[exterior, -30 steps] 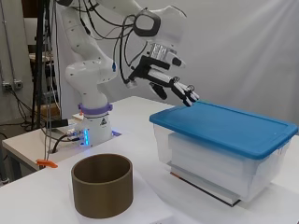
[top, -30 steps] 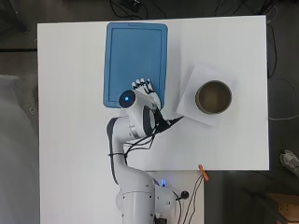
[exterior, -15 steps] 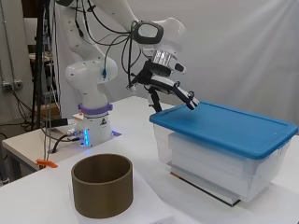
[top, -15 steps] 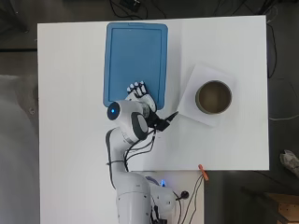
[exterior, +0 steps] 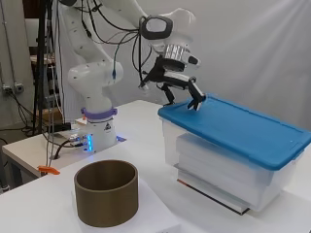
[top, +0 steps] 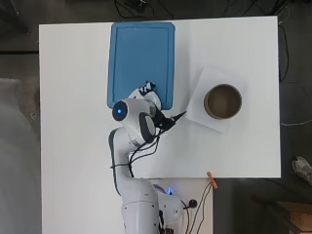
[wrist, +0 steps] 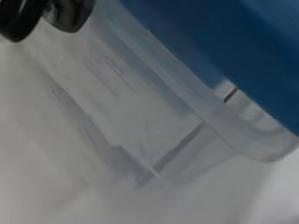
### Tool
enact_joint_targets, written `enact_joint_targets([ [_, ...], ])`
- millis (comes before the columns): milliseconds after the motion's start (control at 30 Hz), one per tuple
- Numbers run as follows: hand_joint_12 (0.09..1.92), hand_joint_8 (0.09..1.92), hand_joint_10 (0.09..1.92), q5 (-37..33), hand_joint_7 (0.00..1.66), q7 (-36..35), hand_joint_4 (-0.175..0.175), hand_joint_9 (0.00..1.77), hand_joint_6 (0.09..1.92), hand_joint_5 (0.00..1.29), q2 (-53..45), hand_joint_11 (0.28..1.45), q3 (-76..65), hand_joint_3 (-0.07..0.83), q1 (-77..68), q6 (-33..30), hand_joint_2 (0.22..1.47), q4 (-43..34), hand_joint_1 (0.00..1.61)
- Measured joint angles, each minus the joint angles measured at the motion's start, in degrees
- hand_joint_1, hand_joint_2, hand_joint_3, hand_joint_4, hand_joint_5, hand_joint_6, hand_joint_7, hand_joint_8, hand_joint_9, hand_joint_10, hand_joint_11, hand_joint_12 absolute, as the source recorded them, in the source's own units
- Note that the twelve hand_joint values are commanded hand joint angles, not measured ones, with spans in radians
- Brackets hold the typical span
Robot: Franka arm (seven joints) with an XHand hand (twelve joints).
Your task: Teleoperate dual arm-hand system to remove items from a box
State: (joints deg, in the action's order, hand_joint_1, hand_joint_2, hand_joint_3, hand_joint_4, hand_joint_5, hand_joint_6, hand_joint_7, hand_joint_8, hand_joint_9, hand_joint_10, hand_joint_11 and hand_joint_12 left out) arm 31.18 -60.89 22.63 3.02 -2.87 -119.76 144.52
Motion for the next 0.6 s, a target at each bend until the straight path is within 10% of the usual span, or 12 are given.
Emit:
enact_joint_targets([
  [467, 1.2, 1.73, 1.66, -15.06, 0.55, -6.16, -0.056, 0.68, 1.65, 0.44, -7.98, 0.55, -3.23, 0.0, 0.64, 10.68, 1.36, -18.84, 1.18],
  [567, 1.28, 1.77, 1.79, -16.4, 0.64, -7.46, -0.123, 0.72, 1.4, 0.57, -14.04, 0.55, -4.1, -0.004, 1.01, 11.51, 1.34, -27.58, 1.13],
  [600, 1.4, 1.74, 1.83, -17.93, 0.66, -7.91, -0.081, 0.79, 1.04, 0.58, -16.11, 0.57, -4.66, -0.006, 1.3, 12.85, 1.29, -30.06, 1.0],
])
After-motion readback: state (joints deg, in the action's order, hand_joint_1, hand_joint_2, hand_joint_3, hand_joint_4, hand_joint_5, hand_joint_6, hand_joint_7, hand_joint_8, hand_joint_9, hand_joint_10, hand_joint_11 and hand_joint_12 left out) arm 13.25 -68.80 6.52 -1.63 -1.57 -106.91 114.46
